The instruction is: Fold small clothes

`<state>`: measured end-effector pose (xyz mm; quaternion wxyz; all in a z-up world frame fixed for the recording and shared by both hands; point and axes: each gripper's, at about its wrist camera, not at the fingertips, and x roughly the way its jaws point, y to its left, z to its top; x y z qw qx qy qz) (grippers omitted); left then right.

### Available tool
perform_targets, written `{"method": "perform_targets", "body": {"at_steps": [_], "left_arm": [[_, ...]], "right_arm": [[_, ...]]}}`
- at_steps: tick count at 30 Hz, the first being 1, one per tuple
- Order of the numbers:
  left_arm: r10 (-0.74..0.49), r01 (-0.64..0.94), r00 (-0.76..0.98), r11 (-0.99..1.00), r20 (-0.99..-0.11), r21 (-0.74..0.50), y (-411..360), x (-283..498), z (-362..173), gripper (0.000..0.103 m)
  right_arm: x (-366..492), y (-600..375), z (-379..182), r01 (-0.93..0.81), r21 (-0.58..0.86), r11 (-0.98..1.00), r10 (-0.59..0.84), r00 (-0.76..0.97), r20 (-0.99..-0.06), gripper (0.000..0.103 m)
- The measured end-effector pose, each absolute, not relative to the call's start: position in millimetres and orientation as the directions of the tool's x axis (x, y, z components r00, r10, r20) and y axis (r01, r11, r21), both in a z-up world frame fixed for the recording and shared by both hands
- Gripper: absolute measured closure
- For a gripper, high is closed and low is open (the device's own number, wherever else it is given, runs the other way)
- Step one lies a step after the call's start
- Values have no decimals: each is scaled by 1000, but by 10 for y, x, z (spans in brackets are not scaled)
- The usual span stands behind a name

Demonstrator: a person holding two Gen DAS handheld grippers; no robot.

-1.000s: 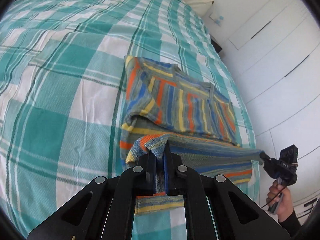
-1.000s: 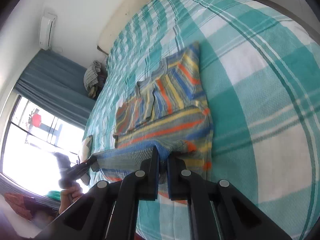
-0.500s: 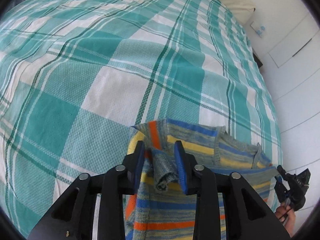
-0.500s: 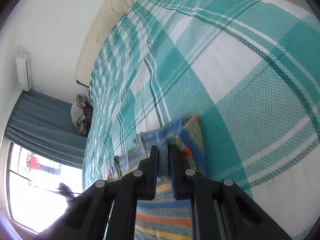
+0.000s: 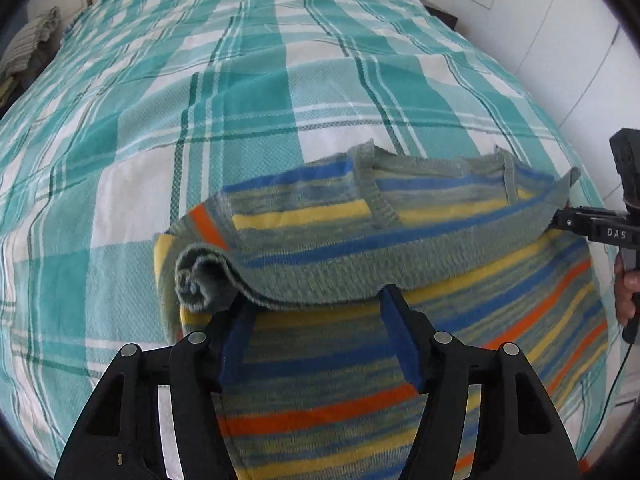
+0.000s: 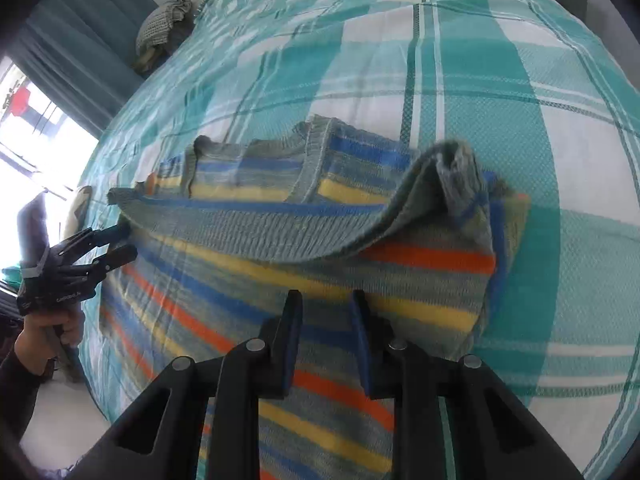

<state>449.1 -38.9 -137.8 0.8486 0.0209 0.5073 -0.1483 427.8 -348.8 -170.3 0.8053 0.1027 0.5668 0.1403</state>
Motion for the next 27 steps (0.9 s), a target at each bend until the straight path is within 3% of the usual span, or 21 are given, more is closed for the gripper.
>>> {"method": "perform_targets", "body": {"at_steps": [3, 6, 11, 13, 14, 16, 18, 20, 22, 24, 27], "left_arm": [[-229, 97, 524, 973, -821, -209, -182, 4735, -1151, 36], [-291, 94, 560, 953, -776, -289, -27, 4559, -1000, 30], [-268, 364, 518, 928, -812, -74, -224, 3614, -1250, 30], [-143, 384, 463, 922, -875, 53, -161, 3263, -1590, 47], [-107, 378, 453, 922, -885, 82, -39, 3080, -1707, 48], [-116, 312, 479, 949, -870, 45, 270, 2741, -1714, 42], [-97, 242, 480, 970, -872, 25, 482, 2500, -1638, 33], [-65, 192, 510, 980, -857, 41, 553, 2322, -1570, 30], [-43, 150, 548, 988, -835, 47, 552, 2200, -1543, 14], [-12, 107, 572, 992, -820, 60, 510, 2158, -1576, 9], [45, 76, 588, 991, -808, 110, 428, 2205, -1717, 8]], "right_arm": [[4562, -3617, -1493, 35, 251, 967, 198, 511, -836, 78], [4500, -3640, -1240, 34, 294, 955, 220, 581, -784, 75], [3821, -3204, -1216, -219, 171, 961, 264, 529, -806, 72], [3375, -3145, -1401, -282, 123, 952, 252, 484, -838, 71], [3153, -3161, -1540, -286, 82, 955, 211, 456, -865, 71], [2656, -3349, -1751, -242, 26, 970, 135, 446, -885, 70], [2184, -3616, -1717, -153, 31, 988, 102, 484, -869, 54], [1887, -3769, -1626, -83, 71, 994, 103, 486, -868, 53], [1682, -3854, -1500, -33, 82, 996, 87, 539, -838, 50], [1562, -3919, -1455, 15, 119, 993, 88, 581, -809, 30], [1483, -3992, -1643, 104, 144, 984, 54, 599, -799, 27]]}}
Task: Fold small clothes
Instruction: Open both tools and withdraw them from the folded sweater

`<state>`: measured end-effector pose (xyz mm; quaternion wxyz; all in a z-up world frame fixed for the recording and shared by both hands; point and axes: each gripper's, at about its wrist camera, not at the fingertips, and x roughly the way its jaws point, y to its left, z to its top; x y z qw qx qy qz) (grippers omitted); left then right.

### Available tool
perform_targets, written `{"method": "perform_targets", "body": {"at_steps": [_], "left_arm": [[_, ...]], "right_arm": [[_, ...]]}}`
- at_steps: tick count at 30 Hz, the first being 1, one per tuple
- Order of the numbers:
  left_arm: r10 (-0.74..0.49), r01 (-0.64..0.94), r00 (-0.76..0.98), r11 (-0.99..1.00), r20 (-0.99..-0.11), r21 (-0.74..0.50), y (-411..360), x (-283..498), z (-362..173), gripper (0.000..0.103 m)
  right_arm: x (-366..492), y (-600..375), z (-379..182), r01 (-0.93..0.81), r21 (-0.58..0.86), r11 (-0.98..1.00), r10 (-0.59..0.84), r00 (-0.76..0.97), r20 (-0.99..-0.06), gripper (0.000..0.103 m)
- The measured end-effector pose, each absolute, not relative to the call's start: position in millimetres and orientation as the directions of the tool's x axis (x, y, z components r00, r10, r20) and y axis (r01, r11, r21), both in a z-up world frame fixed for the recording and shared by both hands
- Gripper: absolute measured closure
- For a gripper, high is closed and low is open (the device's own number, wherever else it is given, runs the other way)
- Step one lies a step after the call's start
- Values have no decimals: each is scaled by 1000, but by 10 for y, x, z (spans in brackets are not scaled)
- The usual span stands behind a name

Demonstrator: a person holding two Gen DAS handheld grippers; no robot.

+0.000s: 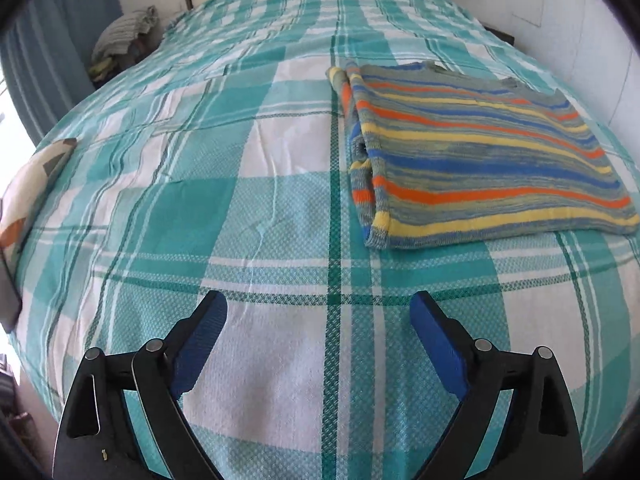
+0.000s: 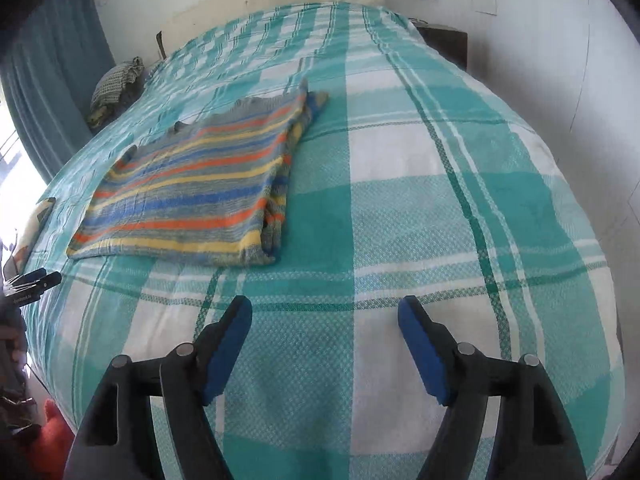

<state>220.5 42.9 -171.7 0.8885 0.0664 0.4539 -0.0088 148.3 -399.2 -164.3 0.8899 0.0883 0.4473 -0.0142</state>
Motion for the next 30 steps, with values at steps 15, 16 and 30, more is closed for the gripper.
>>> {"method": "perform_targets", "body": {"at_steps": [15, 16, 30], "left_arm": [[25, 21, 629, 999, -777, 50, 527, 2173, -1963, 1], [26, 21, 631, 998, -775, 51, 525, 2172, -1969, 1], [28, 26, 637, 998, -771, 58, 514, 2161, -1996, 1]], "right_arm": [[1420, -3789, -1900, 69, 52, 996, -6, 660, -751, 12], [1415, -3782, -1906, 69, 48, 996, -10, 659, -752, 11], [1467, -3730, -1940, 72, 5, 997, -42, 642, -765, 9]]}}
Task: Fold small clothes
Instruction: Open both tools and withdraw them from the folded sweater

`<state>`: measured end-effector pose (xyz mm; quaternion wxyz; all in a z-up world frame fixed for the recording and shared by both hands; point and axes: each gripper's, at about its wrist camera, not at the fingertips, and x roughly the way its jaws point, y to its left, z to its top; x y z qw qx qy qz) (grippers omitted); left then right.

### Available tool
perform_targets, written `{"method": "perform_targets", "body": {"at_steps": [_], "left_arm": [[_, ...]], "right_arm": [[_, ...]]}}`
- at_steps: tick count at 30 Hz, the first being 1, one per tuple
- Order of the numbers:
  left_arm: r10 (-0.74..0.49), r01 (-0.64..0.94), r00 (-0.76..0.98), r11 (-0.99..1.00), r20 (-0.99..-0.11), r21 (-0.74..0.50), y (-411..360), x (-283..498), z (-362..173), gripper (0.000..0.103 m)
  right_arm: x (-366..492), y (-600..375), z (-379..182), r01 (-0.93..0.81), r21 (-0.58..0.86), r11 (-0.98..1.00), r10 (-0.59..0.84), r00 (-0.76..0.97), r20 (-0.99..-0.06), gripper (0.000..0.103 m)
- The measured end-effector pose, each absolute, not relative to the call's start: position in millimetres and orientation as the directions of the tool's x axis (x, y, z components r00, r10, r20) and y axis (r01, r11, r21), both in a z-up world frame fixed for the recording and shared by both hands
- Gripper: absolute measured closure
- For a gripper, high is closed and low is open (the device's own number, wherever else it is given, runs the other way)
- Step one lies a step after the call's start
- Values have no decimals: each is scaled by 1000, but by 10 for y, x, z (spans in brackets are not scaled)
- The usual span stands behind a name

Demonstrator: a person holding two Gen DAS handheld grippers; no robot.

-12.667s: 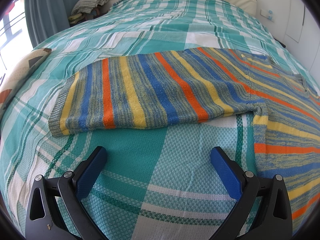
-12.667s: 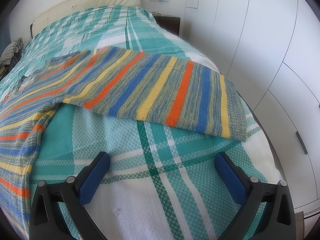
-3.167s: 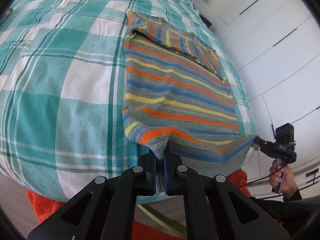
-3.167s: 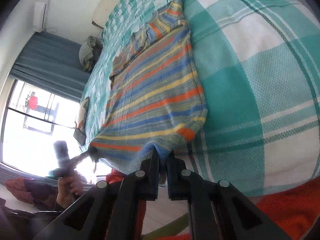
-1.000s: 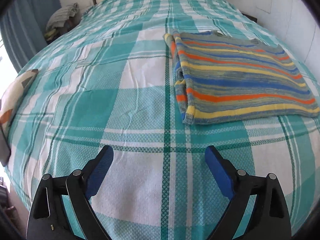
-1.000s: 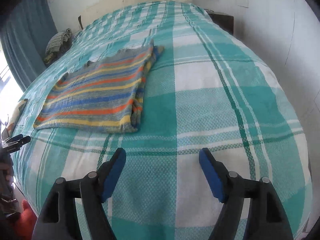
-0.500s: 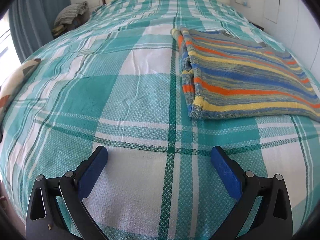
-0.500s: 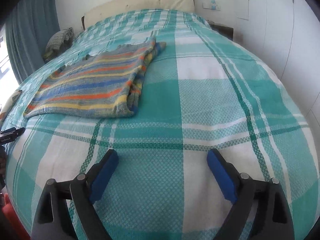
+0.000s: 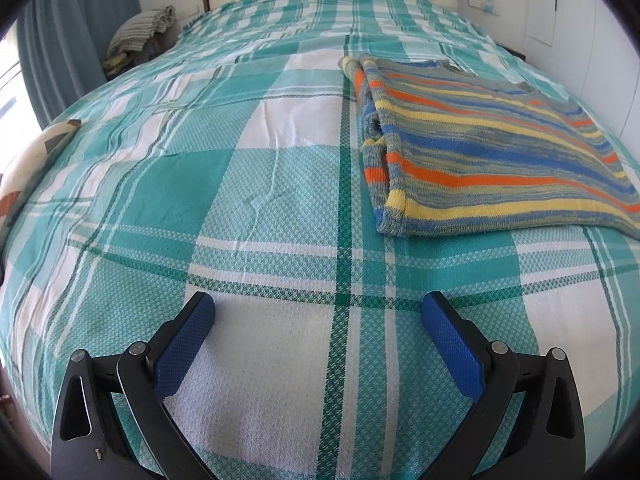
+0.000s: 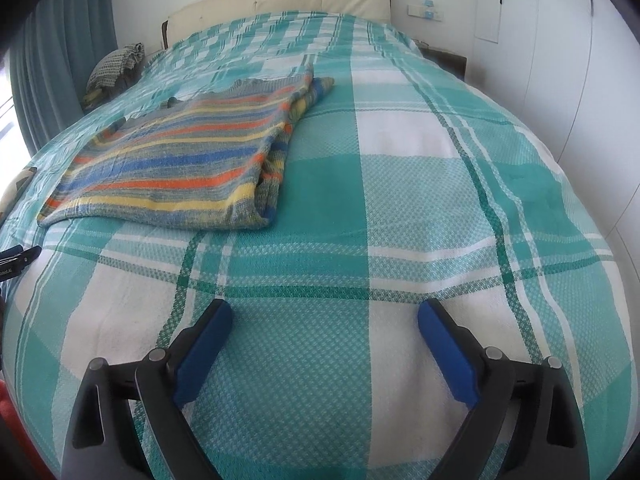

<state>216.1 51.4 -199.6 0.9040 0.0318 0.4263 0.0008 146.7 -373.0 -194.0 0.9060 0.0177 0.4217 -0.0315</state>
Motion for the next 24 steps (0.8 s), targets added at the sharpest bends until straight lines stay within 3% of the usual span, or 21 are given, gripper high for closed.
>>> {"method": "perform_targets", "body": {"at_steps": [24], "left_arm": [[25, 33, 636, 998, -771, 60, 508, 2159, -2022, 1]], "right_arm": [[1531, -3671, -1973, 65, -31, 997, -66, 628, -775, 0]]}}
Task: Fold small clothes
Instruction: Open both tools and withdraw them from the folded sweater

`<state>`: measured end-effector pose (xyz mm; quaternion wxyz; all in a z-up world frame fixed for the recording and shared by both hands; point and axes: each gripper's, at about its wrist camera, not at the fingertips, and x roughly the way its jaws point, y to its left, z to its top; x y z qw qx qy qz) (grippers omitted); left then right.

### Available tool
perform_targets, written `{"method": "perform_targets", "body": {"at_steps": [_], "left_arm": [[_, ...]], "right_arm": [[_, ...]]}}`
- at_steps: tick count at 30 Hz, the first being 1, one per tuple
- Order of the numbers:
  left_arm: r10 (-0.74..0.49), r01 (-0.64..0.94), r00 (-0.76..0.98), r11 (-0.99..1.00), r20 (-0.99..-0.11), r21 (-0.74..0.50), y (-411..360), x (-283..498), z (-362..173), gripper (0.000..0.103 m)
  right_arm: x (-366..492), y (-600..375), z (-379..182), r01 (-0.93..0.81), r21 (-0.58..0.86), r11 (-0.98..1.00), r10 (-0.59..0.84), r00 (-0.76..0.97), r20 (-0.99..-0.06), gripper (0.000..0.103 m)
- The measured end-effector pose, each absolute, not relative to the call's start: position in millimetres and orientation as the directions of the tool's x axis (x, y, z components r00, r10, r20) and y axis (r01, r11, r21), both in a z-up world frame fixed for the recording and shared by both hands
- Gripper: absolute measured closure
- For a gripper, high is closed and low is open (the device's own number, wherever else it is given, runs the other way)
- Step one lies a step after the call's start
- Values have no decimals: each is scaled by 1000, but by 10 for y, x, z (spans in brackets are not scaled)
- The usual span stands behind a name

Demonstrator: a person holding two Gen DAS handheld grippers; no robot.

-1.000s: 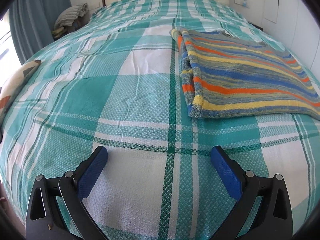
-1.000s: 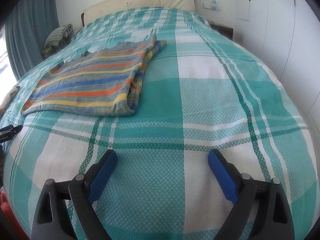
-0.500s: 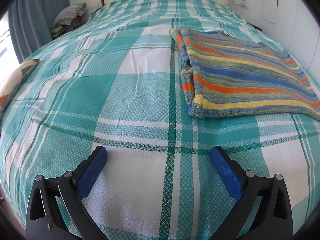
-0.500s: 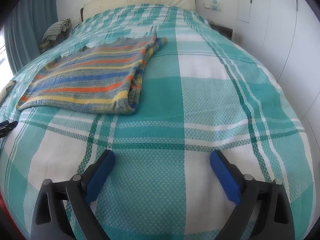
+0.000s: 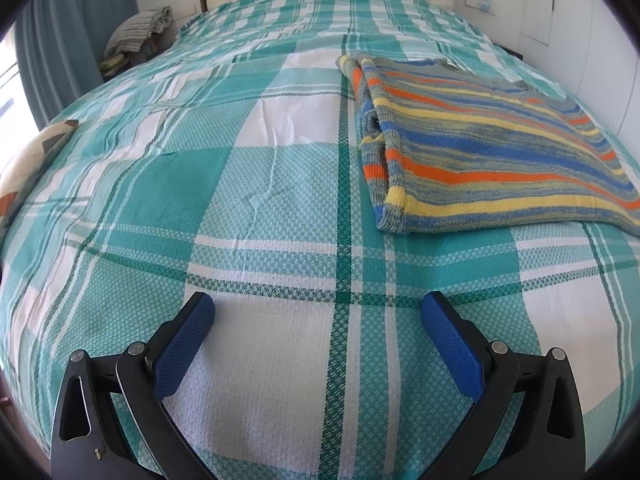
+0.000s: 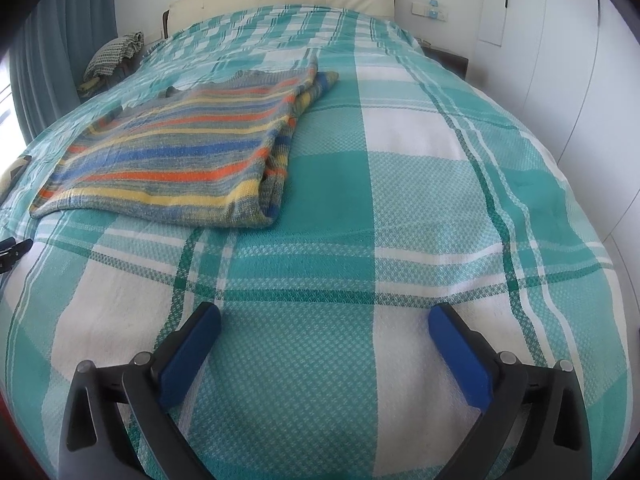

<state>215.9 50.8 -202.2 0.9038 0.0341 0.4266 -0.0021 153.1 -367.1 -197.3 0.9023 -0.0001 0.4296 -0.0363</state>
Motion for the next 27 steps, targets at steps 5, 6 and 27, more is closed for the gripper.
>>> {"method": "perform_targets", "body": {"at_steps": [5, 6, 27], "left_arm": [[57, 26, 620, 995, -783, 93, 463, 2176, -2015, 1], [59, 24, 619, 995, -784, 94, 464, 2176, -2018, 1], [51, 23, 645, 996, -763, 85, 478, 2190, -2052, 1]], "right_arm": [[1512, -3685, -1967, 66, -19, 998, -57, 634, -771, 0], [1507, -3683, -1969, 66, -21, 998, -58, 633, -772, 0], [1544, -3641, -1988, 73, -55, 996, -89, 626, -775, 0]]}}
